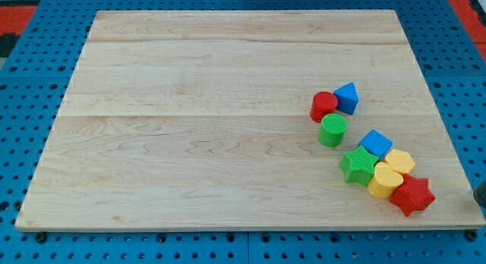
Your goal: Move the group of blocks towards the center of the board
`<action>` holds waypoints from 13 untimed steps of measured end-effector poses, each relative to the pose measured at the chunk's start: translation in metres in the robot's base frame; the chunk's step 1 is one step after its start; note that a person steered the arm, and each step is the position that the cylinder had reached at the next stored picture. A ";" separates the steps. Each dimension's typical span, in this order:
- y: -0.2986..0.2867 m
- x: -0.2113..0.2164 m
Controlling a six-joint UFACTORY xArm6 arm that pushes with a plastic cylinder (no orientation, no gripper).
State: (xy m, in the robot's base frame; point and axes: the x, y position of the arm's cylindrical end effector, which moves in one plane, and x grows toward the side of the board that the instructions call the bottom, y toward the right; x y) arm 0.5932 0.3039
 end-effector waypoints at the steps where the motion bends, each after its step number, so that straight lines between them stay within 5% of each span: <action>1: -0.044 0.003; 5: -0.079 0.003; 10: -0.170 -0.096; 13: -0.182 -0.113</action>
State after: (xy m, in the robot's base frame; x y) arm 0.4804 0.1219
